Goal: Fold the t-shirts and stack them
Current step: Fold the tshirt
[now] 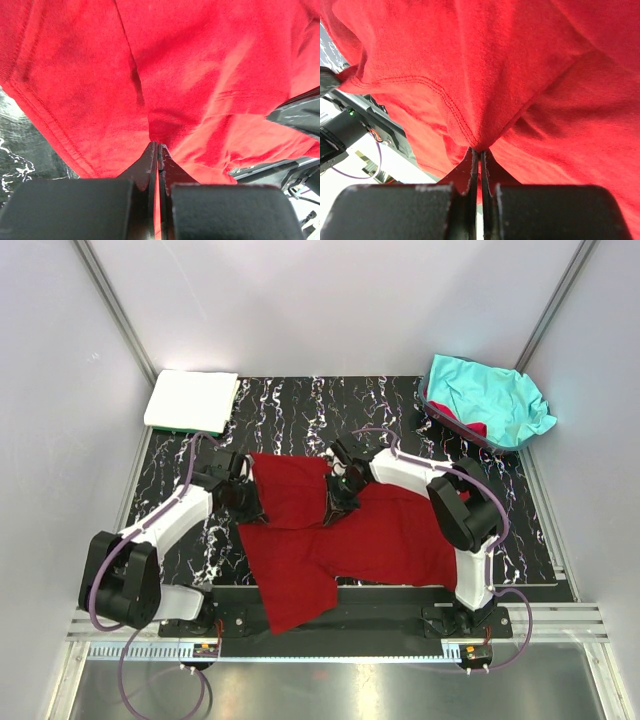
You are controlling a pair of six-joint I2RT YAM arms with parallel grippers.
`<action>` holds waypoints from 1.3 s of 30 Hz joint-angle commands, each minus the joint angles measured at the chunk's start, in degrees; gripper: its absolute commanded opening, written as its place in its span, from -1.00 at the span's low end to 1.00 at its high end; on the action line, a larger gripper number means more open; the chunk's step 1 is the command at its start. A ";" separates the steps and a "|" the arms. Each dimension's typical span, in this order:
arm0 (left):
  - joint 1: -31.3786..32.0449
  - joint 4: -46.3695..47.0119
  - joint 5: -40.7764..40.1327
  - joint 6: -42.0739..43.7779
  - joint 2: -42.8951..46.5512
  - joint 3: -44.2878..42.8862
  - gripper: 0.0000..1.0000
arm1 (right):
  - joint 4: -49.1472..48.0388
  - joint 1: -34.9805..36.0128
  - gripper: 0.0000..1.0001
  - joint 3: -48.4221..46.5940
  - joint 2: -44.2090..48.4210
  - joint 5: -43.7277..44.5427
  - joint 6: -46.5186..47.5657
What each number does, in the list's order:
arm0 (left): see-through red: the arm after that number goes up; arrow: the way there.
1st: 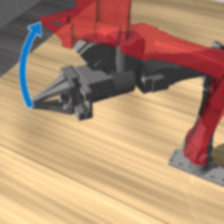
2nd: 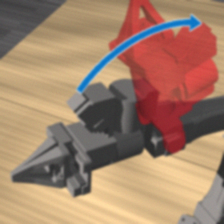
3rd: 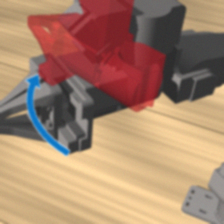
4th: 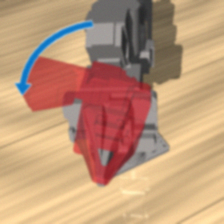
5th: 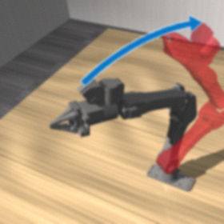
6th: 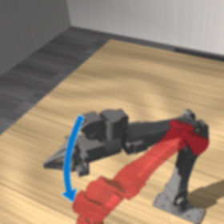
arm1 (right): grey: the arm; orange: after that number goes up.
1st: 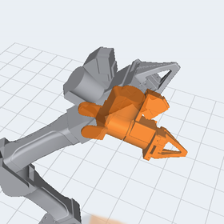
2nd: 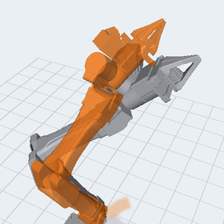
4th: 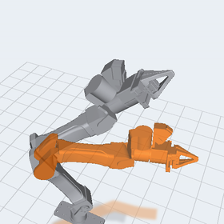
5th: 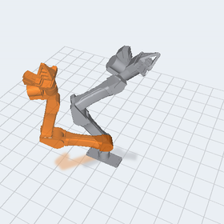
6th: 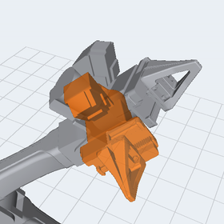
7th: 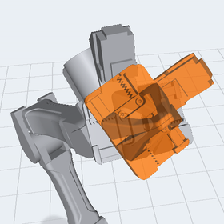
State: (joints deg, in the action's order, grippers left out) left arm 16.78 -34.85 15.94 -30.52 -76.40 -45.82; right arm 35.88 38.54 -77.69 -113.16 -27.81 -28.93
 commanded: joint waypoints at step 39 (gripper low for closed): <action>-6.67 6.38 -18.40 13.46 -30.45 -36.33 0.11 | 8.42 -28.25 0.04 4.56 18.95 15.42 10.12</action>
State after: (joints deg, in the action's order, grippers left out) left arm 10.13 -30.41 0.64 -21.39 -104.05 -75.33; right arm 43.38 13.15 -71.11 -95.11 -15.09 -19.68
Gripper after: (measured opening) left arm 0.557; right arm 0.518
